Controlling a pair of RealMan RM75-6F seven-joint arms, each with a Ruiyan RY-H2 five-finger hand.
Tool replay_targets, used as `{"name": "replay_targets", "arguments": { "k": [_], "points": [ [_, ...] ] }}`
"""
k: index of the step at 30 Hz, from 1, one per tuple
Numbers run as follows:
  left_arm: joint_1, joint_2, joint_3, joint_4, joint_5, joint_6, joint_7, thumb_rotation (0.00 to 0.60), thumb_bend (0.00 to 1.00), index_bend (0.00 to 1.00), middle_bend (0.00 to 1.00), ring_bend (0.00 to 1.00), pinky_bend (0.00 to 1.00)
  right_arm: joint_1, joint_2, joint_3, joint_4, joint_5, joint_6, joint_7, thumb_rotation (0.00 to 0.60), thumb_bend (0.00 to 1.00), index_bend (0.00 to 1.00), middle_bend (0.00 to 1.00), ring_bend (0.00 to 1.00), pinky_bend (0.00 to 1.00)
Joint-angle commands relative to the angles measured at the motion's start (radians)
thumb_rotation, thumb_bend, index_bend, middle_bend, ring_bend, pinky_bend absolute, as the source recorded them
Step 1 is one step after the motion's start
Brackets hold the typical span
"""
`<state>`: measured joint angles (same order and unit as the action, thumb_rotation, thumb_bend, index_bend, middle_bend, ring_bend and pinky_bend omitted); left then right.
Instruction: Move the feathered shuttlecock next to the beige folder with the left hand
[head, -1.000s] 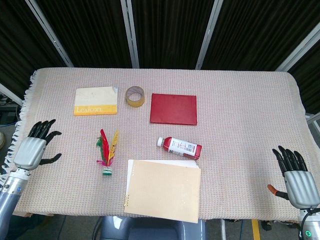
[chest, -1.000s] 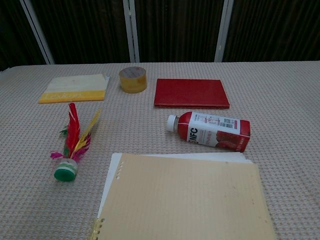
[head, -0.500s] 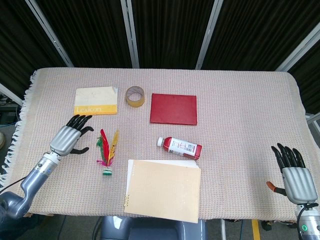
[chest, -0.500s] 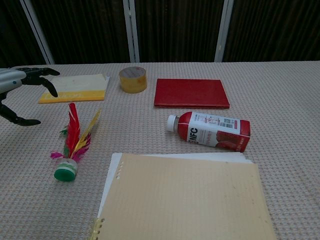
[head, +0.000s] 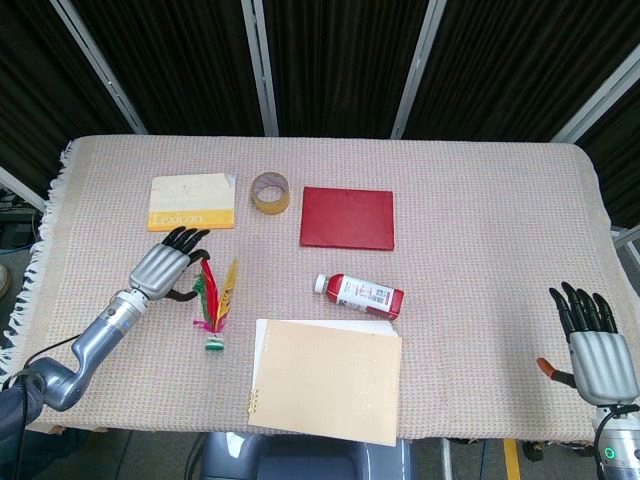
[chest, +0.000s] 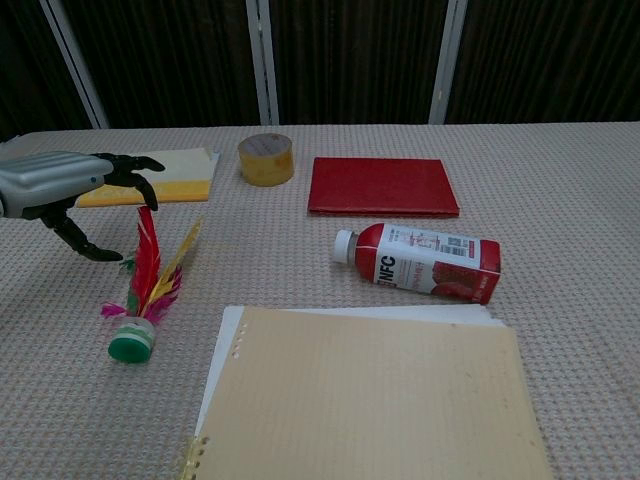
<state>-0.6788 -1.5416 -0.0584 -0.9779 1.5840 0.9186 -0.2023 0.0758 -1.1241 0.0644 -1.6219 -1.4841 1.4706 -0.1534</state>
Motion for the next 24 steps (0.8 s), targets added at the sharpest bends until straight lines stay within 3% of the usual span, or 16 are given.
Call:
{"name": "replay_targets", "arguments": {
  "k": [1,9,20,24],
  "points": [
    [-0.020,-0.021,0.011,0.022,0.002,-0.015,-0.020,0.569,0.17,0.28,0.00,0.00,0.00,0.001,-0.003,0.004,0.001,0.005,0.001,-0.002,0.600,0.08,0.00,0.00,0.00,0.00],
    [-0.060,-0.066,0.030,0.075,0.002,-0.050,-0.052,0.569,0.18,0.30,0.00,0.00,0.00,0.003,-0.010,0.010,0.010,0.012,0.003,-0.009,0.600,0.08,0.00,0.00,0.00,0.00],
    [-0.050,-0.030,0.066,0.030,0.035,0.035,-0.104,0.563,0.34,0.68,0.00,0.00,0.00,0.003,-0.023,0.016,0.028,0.008,0.018,-0.009,0.600,0.08,0.00,0.00,0.00,0.00],
    [-0.043,-0.009,0.074,0.000,0.039,0.058,-0.105,0.571,0.39,0.74,0.00,0.00,0.00,0.001,-0.025,0.015,0.028,0.003,0.024,-0.009,0.600,0.08,0.00,0.00,0.00,0.00]
  ]
}}
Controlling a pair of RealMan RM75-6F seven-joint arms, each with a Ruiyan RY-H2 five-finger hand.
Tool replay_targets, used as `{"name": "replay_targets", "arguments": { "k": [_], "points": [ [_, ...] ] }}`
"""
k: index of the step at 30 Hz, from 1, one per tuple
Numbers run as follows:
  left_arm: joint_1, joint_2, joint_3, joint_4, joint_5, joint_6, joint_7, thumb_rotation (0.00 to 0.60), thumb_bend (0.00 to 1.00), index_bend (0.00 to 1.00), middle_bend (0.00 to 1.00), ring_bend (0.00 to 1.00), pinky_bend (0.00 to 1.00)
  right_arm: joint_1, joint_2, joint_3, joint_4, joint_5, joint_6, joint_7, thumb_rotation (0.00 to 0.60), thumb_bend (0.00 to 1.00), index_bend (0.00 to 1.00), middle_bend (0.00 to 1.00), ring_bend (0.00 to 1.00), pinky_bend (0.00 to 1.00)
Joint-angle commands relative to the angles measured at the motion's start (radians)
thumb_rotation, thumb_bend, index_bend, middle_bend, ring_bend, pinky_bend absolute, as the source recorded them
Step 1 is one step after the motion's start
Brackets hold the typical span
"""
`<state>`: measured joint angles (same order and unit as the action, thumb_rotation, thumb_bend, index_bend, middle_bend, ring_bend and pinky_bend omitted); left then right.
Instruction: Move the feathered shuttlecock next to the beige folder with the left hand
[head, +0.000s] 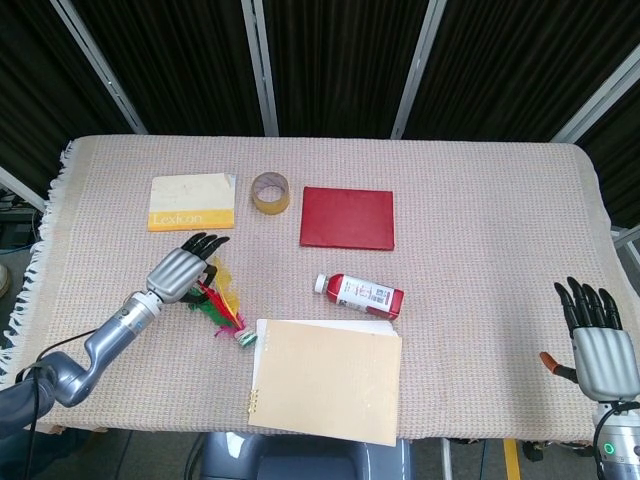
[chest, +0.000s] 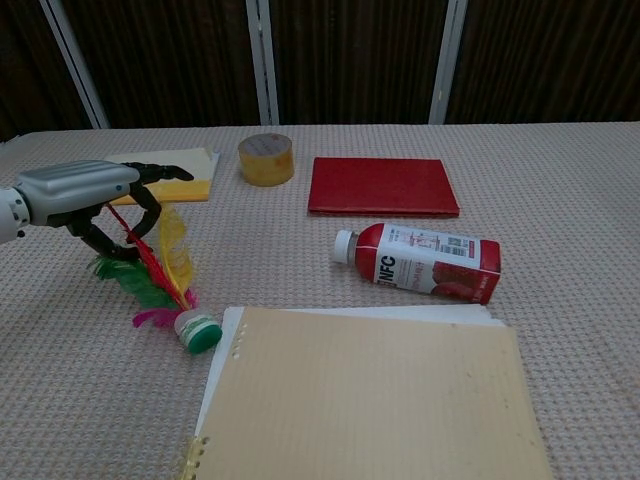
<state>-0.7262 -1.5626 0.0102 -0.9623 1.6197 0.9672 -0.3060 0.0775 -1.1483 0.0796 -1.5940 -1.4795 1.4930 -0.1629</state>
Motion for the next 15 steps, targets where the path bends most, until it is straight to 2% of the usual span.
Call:
{"name": "replay_targets", "arguments": {
  "k": [1,7,15],
  "points": [
    [0.005,0.018,0.007,-0.025,0.005,0.013,-0.001,0.570,0.40,0.75,0.00,0.00,0.00,-0.001,-0.001,0.000,0.000,-0.002,0.004,0.000,0.600,0.08,0.00,0.00,0.00,0.00],
    [0.012,0.075,0.013,-0.120,0.021,0.064,0.011,0.571,0.41,0.76,0.00,0.00,0.00,-0.002,-0.003,-0.003,-0.004,-0.007,0.005,-0.005,0.600,0.08,0.00,0.00,0.00,0.00],
    [0.002,0.165,0.012,-0.308,0.055,0.118,-0.004,0.570,0.40,0.73,0.00,0.00,0.00,-0.005,-0.001,-0.012,-0.013,-0.029,0.015,-0.006,0.600,0.08,0.00,0.00,0.00,0.00]
  ]
}}
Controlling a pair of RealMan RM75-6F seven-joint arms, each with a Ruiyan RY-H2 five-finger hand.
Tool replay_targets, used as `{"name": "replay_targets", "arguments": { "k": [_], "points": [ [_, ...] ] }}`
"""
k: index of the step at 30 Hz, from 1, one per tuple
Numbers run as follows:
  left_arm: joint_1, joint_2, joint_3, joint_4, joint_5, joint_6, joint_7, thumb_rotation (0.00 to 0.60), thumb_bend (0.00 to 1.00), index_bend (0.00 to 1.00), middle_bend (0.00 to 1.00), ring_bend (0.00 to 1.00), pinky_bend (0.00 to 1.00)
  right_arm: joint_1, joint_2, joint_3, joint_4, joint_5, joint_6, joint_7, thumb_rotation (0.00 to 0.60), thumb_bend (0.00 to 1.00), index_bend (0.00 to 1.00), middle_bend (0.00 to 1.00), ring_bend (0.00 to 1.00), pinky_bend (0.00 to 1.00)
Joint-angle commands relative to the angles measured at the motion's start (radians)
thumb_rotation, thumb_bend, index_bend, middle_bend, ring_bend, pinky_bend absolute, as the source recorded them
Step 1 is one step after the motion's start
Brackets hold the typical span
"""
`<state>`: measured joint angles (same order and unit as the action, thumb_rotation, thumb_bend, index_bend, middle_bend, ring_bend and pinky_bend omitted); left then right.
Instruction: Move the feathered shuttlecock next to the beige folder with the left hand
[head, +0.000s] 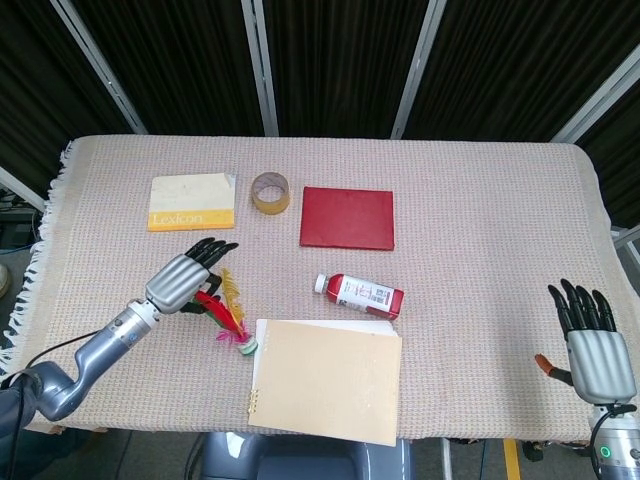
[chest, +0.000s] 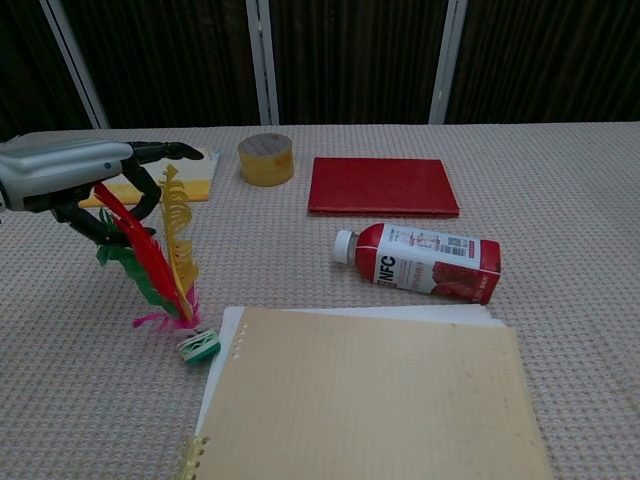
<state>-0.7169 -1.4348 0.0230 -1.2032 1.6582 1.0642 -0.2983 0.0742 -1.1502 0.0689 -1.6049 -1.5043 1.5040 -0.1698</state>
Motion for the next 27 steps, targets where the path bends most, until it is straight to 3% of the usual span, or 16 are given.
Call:
{"name": "replay_targets", "arguments": {
  "k": [1,9,17,27],
  "points": [
    [-0.011,0.043,-0.001,-0.083,0.020,0.021,-0.016,0.568,0.39,0.71,0.00,0.00,0.00,-0.003,0.002,-0.002,-0.002,-0.006,0.007,0.002,0.600,0.08,0.00,0.00,0.00,0.00],
    [-0.054,0.047,-0.014,-0.190,0.040,-0.003,0.014,0.568,0.33,0.47,0.00,0.00,0.00,-0.012,0.014,-0.004,-0.007,-0.021,0.027,0.024,0.600,0.08,0.00,0.00,0.00,0.00],
    [-0.084,0.027,-0.018,-0.253,0.065,0.000,-0.029,0.570,0.19,0.12,0.00,0.00,0.00,-0.018,0.026,0.000,-0.007,-0.016,0.034,0.044,0.600,0.09,0.00,0.00,0.00,0.00],
    [-0.072,0.065,0.007,-0.295,0.121,0.093,-0.121,0.567,0.13,0.03,0.00,0.00,0.00,-0.022,0.028,0.003,-0.006,-0.012,0.039,0.048,0.600,0.08,0.00,0.00,0.00,0.00]
  ]
}}
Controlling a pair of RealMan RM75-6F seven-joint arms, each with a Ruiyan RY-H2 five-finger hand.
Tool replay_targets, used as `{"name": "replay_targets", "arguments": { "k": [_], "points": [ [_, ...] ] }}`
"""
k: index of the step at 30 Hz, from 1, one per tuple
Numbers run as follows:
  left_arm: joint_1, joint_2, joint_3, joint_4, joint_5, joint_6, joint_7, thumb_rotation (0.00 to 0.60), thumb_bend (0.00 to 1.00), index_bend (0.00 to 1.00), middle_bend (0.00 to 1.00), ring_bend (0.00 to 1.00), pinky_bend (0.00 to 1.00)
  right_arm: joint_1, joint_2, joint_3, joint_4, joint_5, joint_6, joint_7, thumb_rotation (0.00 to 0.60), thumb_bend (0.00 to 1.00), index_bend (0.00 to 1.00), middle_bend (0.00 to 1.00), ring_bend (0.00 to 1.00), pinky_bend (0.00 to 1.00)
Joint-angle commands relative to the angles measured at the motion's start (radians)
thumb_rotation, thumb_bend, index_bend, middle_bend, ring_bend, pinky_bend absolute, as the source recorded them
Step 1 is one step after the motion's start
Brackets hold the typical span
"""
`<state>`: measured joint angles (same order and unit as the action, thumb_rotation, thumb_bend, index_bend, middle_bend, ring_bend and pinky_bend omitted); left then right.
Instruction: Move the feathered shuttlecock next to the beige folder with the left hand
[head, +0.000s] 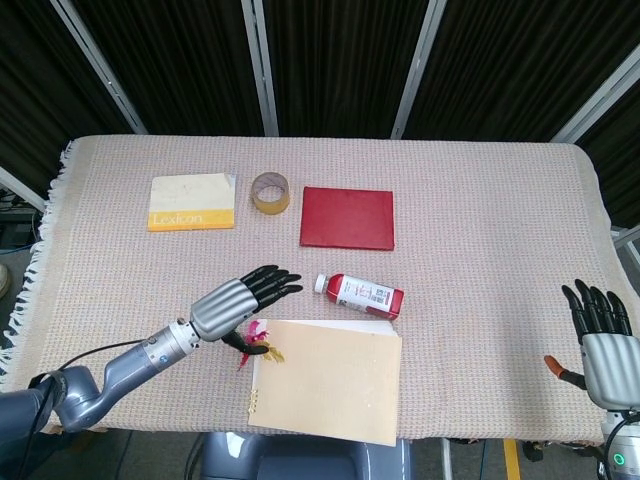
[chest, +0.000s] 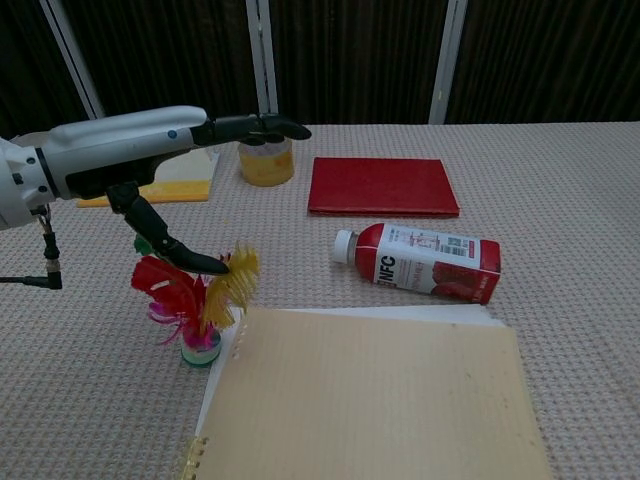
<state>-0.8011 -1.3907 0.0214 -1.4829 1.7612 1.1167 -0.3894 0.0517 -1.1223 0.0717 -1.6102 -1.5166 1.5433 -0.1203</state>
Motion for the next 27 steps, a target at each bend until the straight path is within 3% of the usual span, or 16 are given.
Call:
{"name": "replay_targets", "arguments": {
  "k": [1,18,22,27],
  "points": [
    [0.015,0.029,0.011,-0.020,0.022,0.050,-0.039,0.570,0.13,0.03,0.00,0.00,0.00,0.000,-0.001,0.001,-0.001,0.001,-0.001,-0.003,0.600,0.09,0.00,0.00,0.00,0.00],
    [0.122,0.133,-0.017,-0.064,0.055,0.307,-0.008,0.570,0.15,0.03,0.00,0.00,0.00,0.010,-0.016,-0.007,-0.008,-0.007,-0.021,-0.041,0.600,0.09,0.00,0.00,0.00,0.00],
    [0.214,0.222,-0.004,-0.128,-0.010,0.353,0.132,0.570,0.16,0.02,0.00,0.00,0.00,0.010,-0.014,-0.007,-0.008,-0.008,-0.021,-0.038,0.600,0.09,0.00,0.00,0.00,0.00],
    [0.415,0.338,0.053,-0.254,-0.152,0.458,0.426,0.567,0.16,0.00,0.00,0.00,0.00,0.007,-0.008,-0.007,-0.001,0.000,-0.024,-0.016,0.600,0.09,0.00,0.00,0.00,0.00]
  ]
}}
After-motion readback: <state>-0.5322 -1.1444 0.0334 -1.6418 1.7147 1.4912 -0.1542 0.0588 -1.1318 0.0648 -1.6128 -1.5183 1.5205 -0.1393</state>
